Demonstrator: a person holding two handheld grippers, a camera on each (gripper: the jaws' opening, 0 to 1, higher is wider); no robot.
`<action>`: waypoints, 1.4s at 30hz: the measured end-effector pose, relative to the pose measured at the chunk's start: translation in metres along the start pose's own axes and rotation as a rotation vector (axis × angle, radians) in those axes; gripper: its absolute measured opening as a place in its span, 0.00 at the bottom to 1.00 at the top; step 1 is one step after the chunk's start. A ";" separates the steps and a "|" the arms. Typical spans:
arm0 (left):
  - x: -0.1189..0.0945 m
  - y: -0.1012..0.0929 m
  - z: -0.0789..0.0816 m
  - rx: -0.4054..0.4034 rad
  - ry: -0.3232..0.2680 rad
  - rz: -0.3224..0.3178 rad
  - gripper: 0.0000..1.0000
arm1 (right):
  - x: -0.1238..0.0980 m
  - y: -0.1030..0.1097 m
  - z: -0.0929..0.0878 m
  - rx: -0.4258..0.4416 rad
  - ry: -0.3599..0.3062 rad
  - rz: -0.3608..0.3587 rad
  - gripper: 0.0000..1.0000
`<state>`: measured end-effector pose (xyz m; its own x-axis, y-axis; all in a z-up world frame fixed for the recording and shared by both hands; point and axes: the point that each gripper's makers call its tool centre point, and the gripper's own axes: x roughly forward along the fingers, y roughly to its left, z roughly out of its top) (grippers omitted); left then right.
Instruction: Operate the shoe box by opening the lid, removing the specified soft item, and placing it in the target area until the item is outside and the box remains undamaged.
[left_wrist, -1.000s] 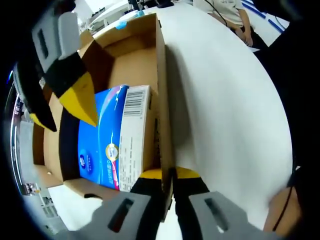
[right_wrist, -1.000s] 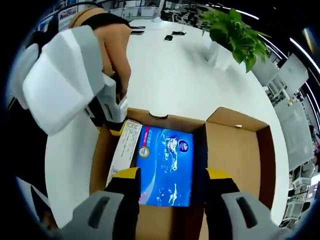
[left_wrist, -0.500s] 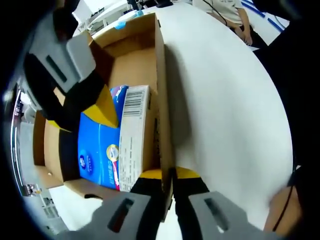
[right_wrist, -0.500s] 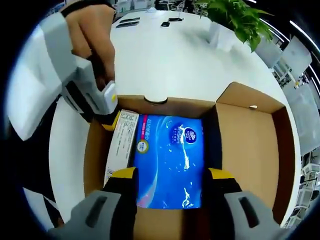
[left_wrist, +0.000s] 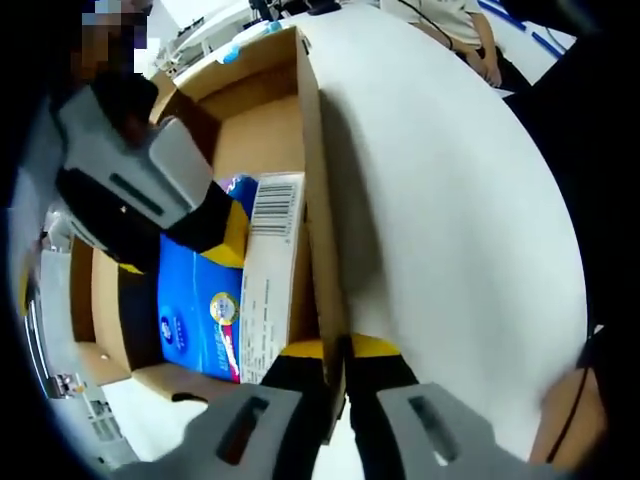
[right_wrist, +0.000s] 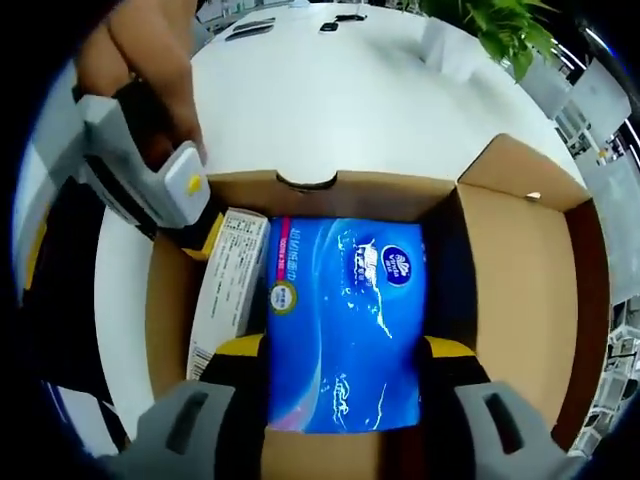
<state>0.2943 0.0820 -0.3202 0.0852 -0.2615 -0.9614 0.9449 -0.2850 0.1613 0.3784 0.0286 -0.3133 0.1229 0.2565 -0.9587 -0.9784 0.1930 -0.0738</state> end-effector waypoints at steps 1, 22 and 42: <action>0.000 0.000 0.000 -0.001 0.000 0.000 0.04 | 0.000 0.000 0.000 0.000 0.001 0.001 0.61; 0.001 -0.003 0.002 -0.008 0.005 0.002 0.04 | 0.002 -0.003 0.000 -0.008 -0.003 -0.022 0.62; 0.000 -0.003 0.001 -0.029 0.009 0.003 0.04 | 0.000 -0.006 -0.002 -0.010 -0.044 -0.027 0.62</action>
<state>0.2910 0.0815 -0.3206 0.0903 -0.2542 -0.9629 0.9533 -0.2578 0.1574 0.3839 0.0259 -0.3138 0.1567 0.2927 -0.9433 -0.9762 0.1910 -0.1028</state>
